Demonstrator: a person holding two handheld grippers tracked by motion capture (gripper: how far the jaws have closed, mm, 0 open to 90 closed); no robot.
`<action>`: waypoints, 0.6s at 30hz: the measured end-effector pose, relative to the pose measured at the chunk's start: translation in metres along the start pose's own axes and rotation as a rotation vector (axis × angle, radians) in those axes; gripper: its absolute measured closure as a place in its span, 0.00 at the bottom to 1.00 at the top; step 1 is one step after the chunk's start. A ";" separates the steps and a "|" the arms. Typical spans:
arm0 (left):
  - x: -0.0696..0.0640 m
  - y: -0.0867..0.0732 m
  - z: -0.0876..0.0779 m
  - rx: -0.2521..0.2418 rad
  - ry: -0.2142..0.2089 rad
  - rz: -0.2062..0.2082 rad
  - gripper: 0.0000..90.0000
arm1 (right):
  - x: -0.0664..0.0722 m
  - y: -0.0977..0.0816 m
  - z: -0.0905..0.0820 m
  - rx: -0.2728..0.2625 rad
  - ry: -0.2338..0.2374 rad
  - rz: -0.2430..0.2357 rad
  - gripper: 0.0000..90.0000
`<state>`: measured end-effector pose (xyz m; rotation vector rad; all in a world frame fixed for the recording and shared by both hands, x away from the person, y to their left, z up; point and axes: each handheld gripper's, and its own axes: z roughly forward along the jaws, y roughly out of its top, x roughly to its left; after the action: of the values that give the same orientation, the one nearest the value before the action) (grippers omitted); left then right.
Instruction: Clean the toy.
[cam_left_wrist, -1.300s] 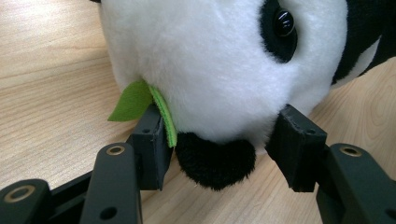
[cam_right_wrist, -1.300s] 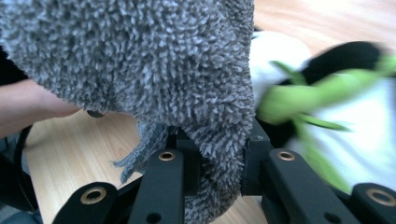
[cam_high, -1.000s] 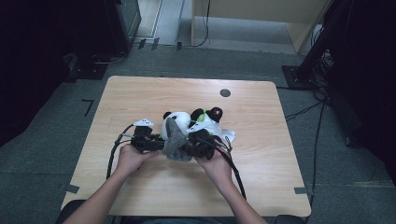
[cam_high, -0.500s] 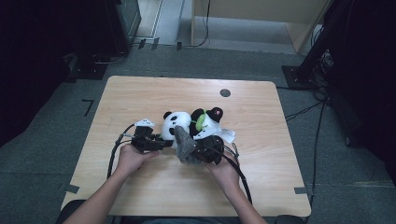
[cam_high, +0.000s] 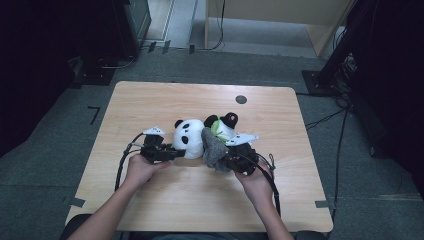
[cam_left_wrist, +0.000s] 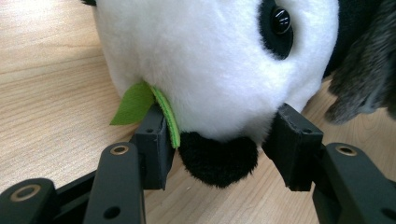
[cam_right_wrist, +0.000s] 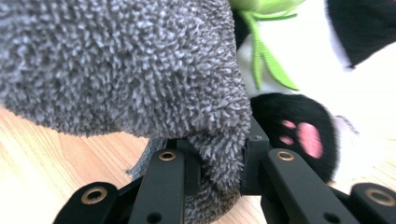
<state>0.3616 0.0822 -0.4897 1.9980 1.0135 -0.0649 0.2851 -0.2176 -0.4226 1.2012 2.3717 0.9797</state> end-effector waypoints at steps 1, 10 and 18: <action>0.000 0.000 0.000 -0.001 0.000 -0.001 0.51 | -0.001 0.000 -0.004 -0.009 -0.003 0.005 0.85; -0.001 -0.001 0.001 -0.003 0.006 -0.002 0.51 | 0.009 0.013 -0.006 -0.078 0.092 0.038 0.85; -0.002 0.000 0.000 0.001 0.010 0.001 0.51 | 0.040 0.029 0.045 -0.019 0.156 -0.012 0.85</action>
<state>0.3603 0.0814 -0.4892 2.0011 1.0190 -0.0548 0.3023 -0.1541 -0.4338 1.1401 2.4788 1.1274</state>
